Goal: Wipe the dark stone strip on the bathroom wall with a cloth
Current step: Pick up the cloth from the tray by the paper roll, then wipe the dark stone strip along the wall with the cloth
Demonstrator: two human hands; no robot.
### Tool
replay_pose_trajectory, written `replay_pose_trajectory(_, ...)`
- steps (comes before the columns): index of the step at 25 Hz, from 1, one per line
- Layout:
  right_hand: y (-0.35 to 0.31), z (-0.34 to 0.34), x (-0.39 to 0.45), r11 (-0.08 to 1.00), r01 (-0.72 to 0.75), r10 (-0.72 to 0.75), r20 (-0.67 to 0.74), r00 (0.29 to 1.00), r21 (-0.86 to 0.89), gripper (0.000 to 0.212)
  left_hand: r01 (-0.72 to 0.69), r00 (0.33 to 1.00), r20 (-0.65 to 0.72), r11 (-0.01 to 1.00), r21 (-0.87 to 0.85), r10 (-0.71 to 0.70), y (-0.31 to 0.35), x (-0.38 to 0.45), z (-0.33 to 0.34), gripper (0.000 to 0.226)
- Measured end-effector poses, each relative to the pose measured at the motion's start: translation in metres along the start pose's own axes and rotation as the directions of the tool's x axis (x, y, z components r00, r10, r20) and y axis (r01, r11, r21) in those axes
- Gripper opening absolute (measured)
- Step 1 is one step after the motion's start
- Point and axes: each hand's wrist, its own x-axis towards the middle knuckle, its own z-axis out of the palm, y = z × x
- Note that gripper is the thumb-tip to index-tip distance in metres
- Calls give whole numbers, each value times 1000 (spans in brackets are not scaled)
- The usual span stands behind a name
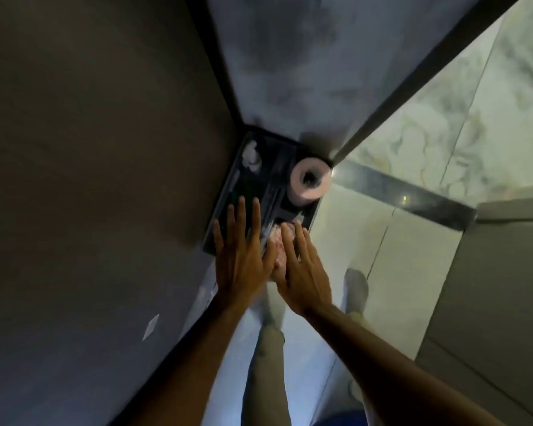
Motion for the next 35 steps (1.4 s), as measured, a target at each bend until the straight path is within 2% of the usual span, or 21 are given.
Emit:
replay_pose_trajectory(3, 8, 81, 50, 957, -212, 220, -23, 975, 199, 76, -117, 991, -62, 993, 29, 119, -26, 61, 58, 84)
replay_pose_trajectory(5, 16, 118, 77, 907, -318, 333, -11, 943, 276, 80, -207, 977, -46, 976, 66, 210, -34, 96, 86, 86)
replay_pose_trajectory(7, 33, 147, 96, 898, -360, 375, -9, 927, 254, 84, -270, 960, -58, 961, 66, 273, -31, 117, 113, 87)
replay_pose_trajectory(9, 44, 167, 110, 912, -370, 370, 34, 928, 179, 90, -285, 949, -123, 957, 61, 290, -32, 134, 139, 85)
replay_pose_trajectory(10, 47, 174, 116, 900, -389, 389, 40, 920, 196, 93, -284, 943, -167, 958, 43, 287, -33, 140, 149, 82)
replay_pose_trajectory(13, 47, 186, 119, 892, -366, 417, -170, 893, 265, 94, -287, 912, -308, 958, -10, 271, -31, 142, 166, 75)
replay_pose_trajectory(15, 49, 185, 121, 899, -373, 412, -154, 898, 230, 80, -295, 903, -329, 956, -2, 278, -32, 144, 165, 73)
replay_pose_trajectory(19, 49, 157, 118, 881, -416, 424, 12, 905, 226, 91, -288, 929, -243, 958, 2, 279, -29, 143, 152, 79)
replay_pose_trajectory(22, 36, 120, 94, 866, -321, 348, 1, 938, 383, 65, -275, 945, -162, 958, 85, 286, -28, 133, 133, 83)
replay_pose_trajectory(25, 34, 63, 58, 825, -252, 280, 22, 960, 506, 50, -237, 962, -109, 965, 117, 249, -9, 111, 98, 83)
replay_pose_trajectory(29, 62, -29, 8, 874, -198, 220, 1, 976, 443, 49, -164, 974, -137, 980, 114, 179, 50, 63, 51, 78)
replay_pose_trajectory(32, 94, -94, -25, 883, -225, 246, 1, 969, 411, 53, -138, 972, -178, 985, 105, 155, 99, 15, 29, 73)
replay_pose_trajectory(35, 129, -171, -43, 878, -222, 273, -62, 960, 424, 59, -182, 968, -160, 981, 72, 191, 165, -25, 3, 72)
